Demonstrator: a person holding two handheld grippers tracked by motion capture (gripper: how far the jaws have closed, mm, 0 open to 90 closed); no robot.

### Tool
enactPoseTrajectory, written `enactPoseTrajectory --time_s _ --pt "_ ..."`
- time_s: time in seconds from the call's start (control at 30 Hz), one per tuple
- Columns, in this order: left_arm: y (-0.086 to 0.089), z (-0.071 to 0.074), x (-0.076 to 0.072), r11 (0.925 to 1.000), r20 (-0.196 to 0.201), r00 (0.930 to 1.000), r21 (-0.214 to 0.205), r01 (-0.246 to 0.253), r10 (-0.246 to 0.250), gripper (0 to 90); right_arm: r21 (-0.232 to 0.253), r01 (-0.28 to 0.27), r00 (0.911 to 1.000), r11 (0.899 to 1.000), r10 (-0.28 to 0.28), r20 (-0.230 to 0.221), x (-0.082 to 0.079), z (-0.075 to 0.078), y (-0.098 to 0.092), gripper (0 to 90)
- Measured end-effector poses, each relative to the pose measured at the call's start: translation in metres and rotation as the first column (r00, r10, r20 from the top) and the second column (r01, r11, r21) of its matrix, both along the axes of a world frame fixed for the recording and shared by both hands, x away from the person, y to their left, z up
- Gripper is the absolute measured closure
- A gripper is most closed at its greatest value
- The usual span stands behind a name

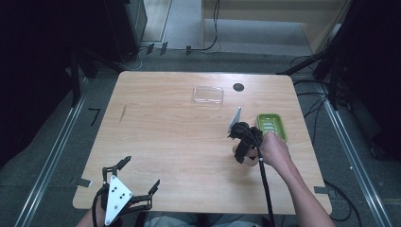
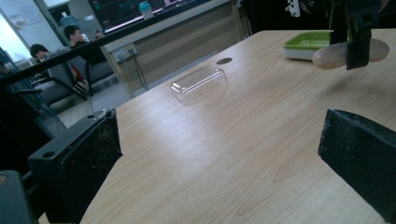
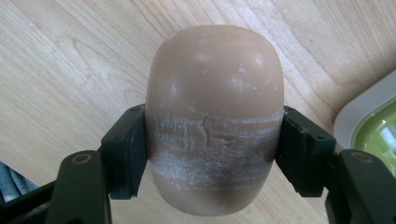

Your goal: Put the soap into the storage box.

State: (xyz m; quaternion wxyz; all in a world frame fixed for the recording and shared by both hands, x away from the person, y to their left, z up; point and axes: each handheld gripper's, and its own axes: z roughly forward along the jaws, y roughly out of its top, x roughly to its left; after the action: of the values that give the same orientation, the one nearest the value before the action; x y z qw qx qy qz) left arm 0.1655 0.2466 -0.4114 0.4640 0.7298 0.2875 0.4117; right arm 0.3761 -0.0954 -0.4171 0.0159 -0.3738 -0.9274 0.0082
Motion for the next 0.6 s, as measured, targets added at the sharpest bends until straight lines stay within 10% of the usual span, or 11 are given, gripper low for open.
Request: enactPoseTrajectory --time_s 0.6 --pt "0.0 0.0 0.0 1.0 0.0 1.0 0.0 -0.001 0.001 0.0 0.005 0.029 0.9995 1.0 -0.029 0.011 0.007 0.01 -0.015 33.3"
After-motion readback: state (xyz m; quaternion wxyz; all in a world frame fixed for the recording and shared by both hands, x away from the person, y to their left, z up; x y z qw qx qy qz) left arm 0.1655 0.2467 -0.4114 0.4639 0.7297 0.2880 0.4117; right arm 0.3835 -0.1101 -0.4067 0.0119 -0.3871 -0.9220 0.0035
